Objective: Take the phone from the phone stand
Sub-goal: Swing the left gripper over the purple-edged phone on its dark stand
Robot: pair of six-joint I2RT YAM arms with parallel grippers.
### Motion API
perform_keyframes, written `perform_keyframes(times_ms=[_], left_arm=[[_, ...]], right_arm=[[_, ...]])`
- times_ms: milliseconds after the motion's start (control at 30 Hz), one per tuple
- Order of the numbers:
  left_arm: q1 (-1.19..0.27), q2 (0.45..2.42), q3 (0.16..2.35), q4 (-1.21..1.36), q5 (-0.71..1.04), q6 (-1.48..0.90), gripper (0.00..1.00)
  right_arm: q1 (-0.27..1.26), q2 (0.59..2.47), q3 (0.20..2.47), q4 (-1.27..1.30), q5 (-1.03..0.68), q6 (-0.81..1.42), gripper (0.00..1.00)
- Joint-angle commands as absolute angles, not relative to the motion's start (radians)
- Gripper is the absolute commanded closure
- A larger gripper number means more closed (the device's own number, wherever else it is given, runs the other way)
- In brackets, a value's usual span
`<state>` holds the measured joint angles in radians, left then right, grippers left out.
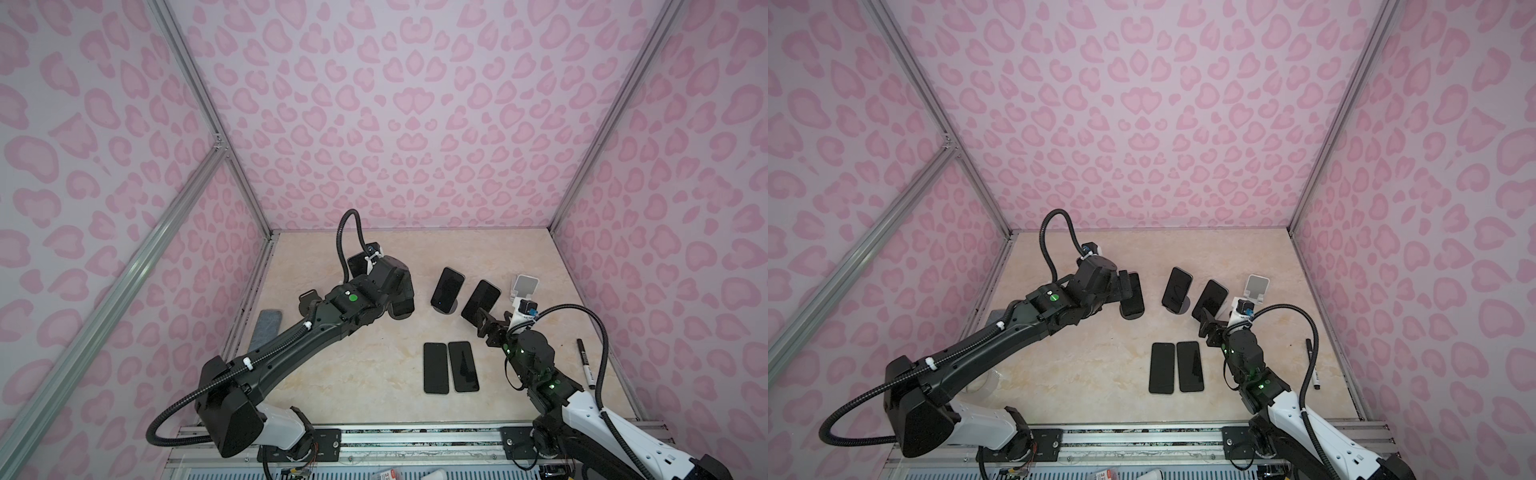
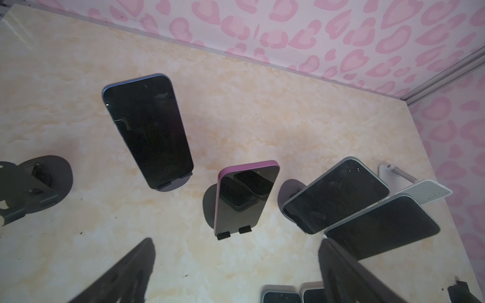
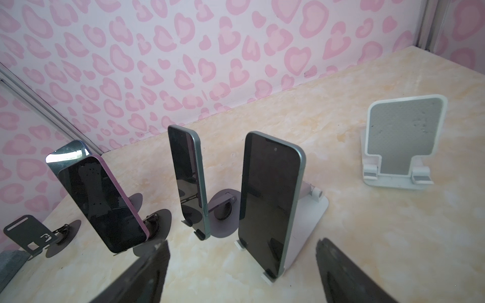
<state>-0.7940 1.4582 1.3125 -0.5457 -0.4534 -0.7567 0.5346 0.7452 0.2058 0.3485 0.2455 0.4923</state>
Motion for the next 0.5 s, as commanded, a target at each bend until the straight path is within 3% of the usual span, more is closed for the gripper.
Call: perform_keyframes(times_ms=[0,267,467], left_arm=[[-0.804,1.524,1.383,-0.618,-0.478,-0.814,0.02],[-0.817,1.670,1.473,-0.647,-0.452,-0.838,0.02],[-0.845,1.738,1.486,-0.653,-0.544,-0.916,0.02]], right_arm=[[0.536,0.755,0.211,0.361,0.238,0.485,0.10],[0.536,0.754,0.215,0.354,0.236,0.489,0.08],[0.535,0.749,0.216,0.347,0.240,0.494,0.07]])
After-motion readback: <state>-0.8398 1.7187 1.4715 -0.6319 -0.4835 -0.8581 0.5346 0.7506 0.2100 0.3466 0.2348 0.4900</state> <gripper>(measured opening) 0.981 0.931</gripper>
